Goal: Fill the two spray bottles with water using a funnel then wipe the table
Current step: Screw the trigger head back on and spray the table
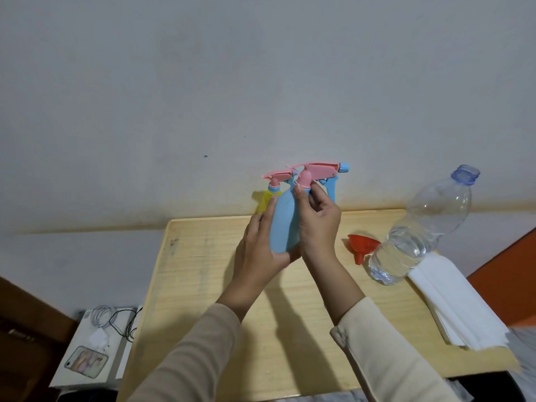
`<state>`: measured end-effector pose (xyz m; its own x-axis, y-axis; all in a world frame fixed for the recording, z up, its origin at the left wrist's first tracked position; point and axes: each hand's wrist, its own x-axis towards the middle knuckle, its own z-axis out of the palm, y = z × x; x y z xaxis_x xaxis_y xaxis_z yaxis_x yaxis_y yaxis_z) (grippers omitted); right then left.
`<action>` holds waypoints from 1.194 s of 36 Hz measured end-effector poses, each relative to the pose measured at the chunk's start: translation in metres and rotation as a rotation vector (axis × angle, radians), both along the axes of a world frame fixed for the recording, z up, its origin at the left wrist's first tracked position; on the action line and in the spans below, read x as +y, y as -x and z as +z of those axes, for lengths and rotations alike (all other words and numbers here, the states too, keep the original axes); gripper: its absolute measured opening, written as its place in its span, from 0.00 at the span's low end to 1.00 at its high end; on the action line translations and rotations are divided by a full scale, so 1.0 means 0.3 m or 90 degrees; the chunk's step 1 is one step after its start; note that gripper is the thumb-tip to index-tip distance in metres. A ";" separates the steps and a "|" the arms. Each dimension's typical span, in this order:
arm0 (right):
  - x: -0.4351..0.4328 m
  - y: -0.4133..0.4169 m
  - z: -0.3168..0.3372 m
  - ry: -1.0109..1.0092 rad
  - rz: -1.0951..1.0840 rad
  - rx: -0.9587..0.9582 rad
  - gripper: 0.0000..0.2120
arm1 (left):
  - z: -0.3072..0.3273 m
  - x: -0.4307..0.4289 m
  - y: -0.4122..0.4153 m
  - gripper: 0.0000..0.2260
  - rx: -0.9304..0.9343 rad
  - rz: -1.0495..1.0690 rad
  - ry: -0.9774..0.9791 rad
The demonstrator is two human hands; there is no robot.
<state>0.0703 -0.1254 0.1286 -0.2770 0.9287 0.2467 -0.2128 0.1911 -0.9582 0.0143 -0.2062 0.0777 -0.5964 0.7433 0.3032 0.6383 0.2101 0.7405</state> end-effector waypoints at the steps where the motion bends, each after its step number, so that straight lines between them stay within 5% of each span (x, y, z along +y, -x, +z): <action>1: 0.005 0.000 -0.003 -0.013 -0.009 -0.007 0.13 | -0.001 0.005 -0.002 0.48 0.008 0.006 -0.004; 7: 0.033 -0.030 0.016 -0.054 0.038 -0.020 0.07 | 0.012 0.011 0.031 0.48 -0.030 -0.077 0.021; 14: 0.096 -0.077 0.035 0.009 0.175 0.021 0.20 | 0.025 -0.007 0.100 0.48 -0.148 -0.221 0.023; 20: 0.107 -0.073 0.051 0.015 0.113 -0.016 0.04 | 0.041 0.018 0.053 0.46 -0.176 -0.211 0.008; 27: 0.108 -0.050 0.007 -0.041 0.040 -0.091 0.16 | 0.001 0.022 0.004 0.45 -0.137 -0.140 0.015; 32: 0.103 -0.049 -0.019 -0.036 0.037 -0.120 0.10 | -0.019 0.016 0.007 0.47 -0.129 -0.138 0.016; 43: 0.148 -0.087 0.014 0.039 0.303 -0.049 0.09 | -0.022 -0.040 0.047 0.44 -0.194 -0.245 -0.007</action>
<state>0.0965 -0.0809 0.1327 -0.6896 0.7069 0.1576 -0.1915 0.0320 -0.9810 0.0002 -0.2181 0.0710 -0.3421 0.9248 0.1664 0.4221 -0.0070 0.9065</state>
